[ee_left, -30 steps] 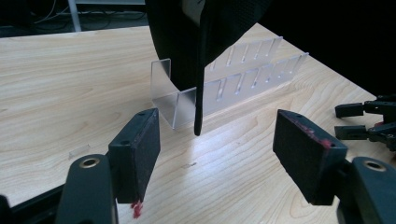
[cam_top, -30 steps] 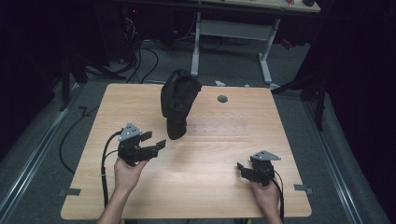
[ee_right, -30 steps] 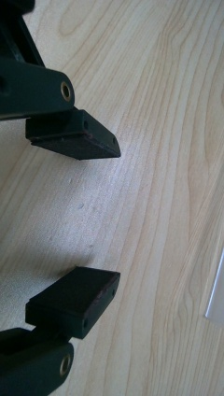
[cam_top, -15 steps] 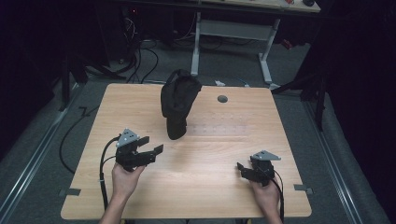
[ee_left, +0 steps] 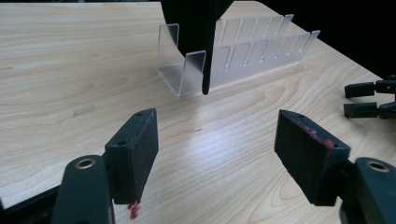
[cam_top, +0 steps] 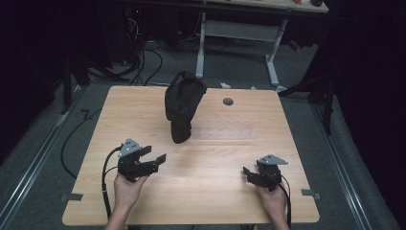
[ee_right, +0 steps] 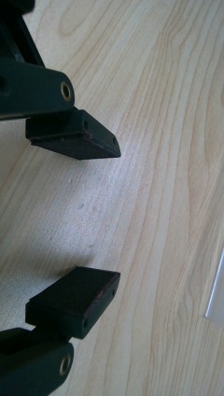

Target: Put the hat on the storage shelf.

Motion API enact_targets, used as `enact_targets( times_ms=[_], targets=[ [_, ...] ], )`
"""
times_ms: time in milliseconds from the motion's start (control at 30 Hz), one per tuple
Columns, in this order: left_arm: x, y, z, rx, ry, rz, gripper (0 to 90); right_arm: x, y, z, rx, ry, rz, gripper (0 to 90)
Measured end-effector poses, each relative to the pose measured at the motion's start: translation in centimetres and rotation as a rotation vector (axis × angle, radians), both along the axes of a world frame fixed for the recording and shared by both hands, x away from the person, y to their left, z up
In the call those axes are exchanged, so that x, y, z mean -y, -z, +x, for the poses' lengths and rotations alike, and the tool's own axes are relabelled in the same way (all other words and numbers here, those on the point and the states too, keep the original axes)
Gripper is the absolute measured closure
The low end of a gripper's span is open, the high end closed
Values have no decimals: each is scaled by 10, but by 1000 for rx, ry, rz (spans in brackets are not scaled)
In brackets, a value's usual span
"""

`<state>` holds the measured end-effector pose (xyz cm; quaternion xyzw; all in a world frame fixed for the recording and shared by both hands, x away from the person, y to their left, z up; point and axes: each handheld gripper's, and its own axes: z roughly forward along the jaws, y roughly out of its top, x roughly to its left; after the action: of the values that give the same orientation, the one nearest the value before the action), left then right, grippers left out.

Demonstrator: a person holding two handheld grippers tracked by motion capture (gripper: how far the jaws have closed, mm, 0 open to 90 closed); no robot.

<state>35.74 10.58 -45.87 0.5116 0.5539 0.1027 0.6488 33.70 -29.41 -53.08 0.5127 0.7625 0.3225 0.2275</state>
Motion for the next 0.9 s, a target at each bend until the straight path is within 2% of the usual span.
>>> enact_targets(
  times_ms=[733, 900],
  targets=[
    [6, 26, -6, -50, 1, 15, 297, 0, 0, 0, 2, -1, -3, 348],
    [9, 31, -6, -56, 4, 31, 295, 0, 0, 0, 2, -1, -3, 348]
  ],
)
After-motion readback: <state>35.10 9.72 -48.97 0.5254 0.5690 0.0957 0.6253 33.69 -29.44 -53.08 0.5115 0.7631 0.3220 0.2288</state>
